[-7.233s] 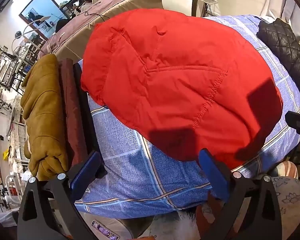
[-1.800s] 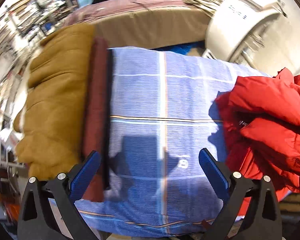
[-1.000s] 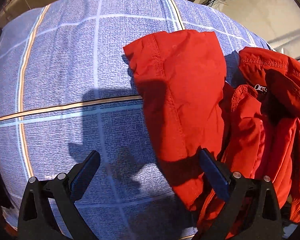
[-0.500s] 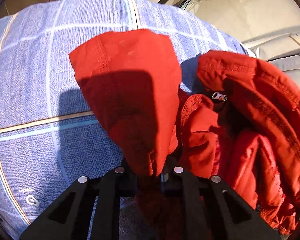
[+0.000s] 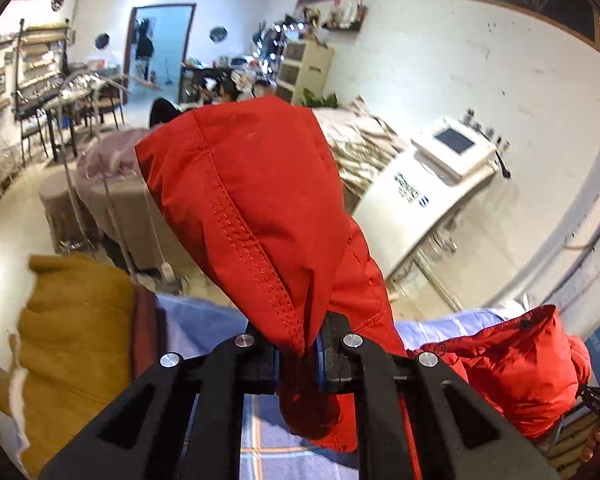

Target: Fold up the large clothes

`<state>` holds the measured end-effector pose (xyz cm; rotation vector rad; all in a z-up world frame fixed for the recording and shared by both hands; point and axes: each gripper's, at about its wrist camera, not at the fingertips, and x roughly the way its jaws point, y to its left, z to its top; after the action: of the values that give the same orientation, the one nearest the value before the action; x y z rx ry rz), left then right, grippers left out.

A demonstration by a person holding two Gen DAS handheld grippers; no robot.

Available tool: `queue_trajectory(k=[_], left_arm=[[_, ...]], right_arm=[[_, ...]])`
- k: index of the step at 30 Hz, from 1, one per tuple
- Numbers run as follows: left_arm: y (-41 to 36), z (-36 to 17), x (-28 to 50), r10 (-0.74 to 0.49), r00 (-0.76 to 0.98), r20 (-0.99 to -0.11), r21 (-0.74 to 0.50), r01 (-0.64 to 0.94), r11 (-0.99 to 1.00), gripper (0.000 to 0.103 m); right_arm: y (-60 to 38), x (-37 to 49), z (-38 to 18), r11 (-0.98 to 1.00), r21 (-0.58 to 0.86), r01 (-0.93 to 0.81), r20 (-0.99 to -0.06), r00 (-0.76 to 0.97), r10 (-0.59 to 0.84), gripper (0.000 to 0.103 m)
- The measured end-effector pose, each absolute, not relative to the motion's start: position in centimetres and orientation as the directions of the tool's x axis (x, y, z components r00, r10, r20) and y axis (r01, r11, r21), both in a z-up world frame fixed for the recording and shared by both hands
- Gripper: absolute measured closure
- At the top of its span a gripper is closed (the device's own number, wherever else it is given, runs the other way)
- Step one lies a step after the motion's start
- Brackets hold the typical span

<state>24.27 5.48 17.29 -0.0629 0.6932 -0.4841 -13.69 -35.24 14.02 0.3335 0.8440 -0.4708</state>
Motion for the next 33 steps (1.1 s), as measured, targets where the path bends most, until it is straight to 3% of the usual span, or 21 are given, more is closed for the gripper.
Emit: queue_trajectory(k=[4,7,10,12,14,17,19,20,22,23,24,25,27,29,33], left_arm=[[10.4,23.5,25.8,-0.334,0.801,-0.497,-0.163,0.291,0.943,0.092],[14.5,27.0,26.2,-0.228,0.866,-0.445,-0.115,0.197,0.974,0.092],[19.1,28.0,24.8,-0.171,0.886,-0.43,-0.109,0.137,0.985,0.092],[20.2,26.4,23.3,-0.149,0.876,-0.459,-0.09,0.121,0.989,0.091],[19.8,22.2,22.2,-0.148,0.826,-0.544,-0.09,0.118,0.989,0.091],[18.6,13.9,20.8,-0.165,0.689,-0.705,-0.14,0.093,0.986,0.089],[19.4,10.0,18.9,-0.189,0.624,-0.758,-0.189,0.068,0.98,0.086],[20.3,9.0,17.9,-0.201,0.601,-0.773,-0.217,0.047,0.975,0.08],[20.5,6.3,16.5,-0.212,0.548,-0.81,-0.26,-0.011,0.966,0.049],[21.3,5.5,15.8,-0.22,0.527,-0.821,-0.281,-0.038,0.959,0.025],[21.7,5.0,15.2,-0.228,0.518,-0.824,-0.304,-0.065,0.951,0.01],[22.1,4.6,14.7,-0.235,0.515,-0.825,-0.331,-0.101,0.938,0.008],[22.1,4.6,14.2,-0.247,0.502,-0.829,-0.356,-0.132,0.925,0.008],[22.3,5.4,13.7,-0.226,0.501,-0.836,-0.333,-0.133,0.934,0.009],[20.0,7.9,11.9,-0.229,0.57,-0.789,-0.283,-0.007,0.959,0.008]], right_arm=[[-31.2,-6.7,17.4,0.942,-0.023,0.336,-0.685,0.681,-0.259,0.095],[-30.2,-2.4,20.0,0.963,0.073,0.258,-0.63,0.761,-0.156,0.096],[-28.9,-0.9,20.9,0.976,0.063,0.207,-0.592,0.795,-0.13,0.096],[-27.2,-0.9,20.5,0.991,0.002,0.133,-0.552,0.827,-0.11,0.096],[-26.1,-1.3,18.9,0.995,-0.01,0.101,-0.57,0.817,-0.089,0.096],[-28.0,-3.2,11.9,0.993,-0.015,0.115,-0.68,0.727,-0.095,0.096],[-31.4,-4.3,5.7,0.979,0.057,0.195,-0.8,0.595,-0.072,0.096],[-33.1,-5.6,2.3,0.959,0.08,0.271,-0.847,0.525,-0.078,0.096],[-36.2,-8.7,-3.3,0.904,0.073,0.421,-0.924,0.369,-0.097,0.094],[-37.8,-10.5,-6.1,0.862,0.072,0.502,-0.959,0.271,-0.078,0.089],[-39.2,-12.5,-8.3,0.808,0.094,0.582,-0.977,0.212,-0.039,0.081],[-40.3,-14.5,-9.3,0.75,0.146,0.645,-0.976,0.216,0.004,0.077],[-41.9,-17.8,-9.8,0.638,0.219,0.739,-0.966,0.255,0.036,0.044],[-42.3,-20.1,-9.0,0.568,0.224,0.792,-0.962,0.273,-0.002,0.038],[-42.0,-19.9,-5.8,0.596,0.258,0.76,-0.94,0.34,-0.026,0.038]])
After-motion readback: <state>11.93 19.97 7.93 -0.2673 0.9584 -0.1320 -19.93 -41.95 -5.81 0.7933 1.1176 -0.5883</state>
